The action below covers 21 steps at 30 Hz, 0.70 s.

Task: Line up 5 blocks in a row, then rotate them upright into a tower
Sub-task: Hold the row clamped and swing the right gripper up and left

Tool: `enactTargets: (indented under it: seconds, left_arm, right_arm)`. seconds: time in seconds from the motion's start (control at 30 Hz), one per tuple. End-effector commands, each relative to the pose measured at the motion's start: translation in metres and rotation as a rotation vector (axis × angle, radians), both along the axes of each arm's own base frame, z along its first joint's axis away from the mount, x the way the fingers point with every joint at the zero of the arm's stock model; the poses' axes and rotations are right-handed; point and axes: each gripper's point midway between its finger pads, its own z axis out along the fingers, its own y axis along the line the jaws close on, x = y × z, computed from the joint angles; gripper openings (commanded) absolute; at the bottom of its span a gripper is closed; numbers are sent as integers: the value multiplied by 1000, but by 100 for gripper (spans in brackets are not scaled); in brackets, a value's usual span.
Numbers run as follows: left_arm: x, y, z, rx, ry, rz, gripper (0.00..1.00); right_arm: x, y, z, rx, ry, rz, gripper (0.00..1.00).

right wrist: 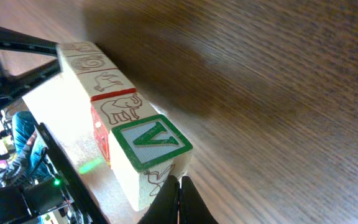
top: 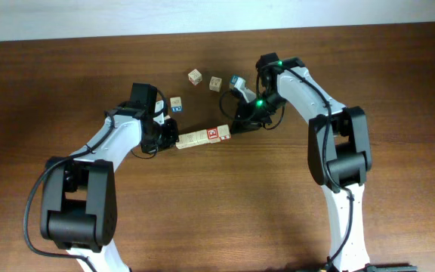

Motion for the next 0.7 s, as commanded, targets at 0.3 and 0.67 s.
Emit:
enactTargets:
  seconds: [0.3, 0.67]
  left_arm:
    - [-3, -22, 14, -94, -10, -32, 0]
    - [-3, -22, 14, -93, -11, -32, 0]
  right_arm:
    - [-11, 34, 48, 128, -66, 57, 5]
    - [-13, 42, 49, 129, -64, 63, 5]
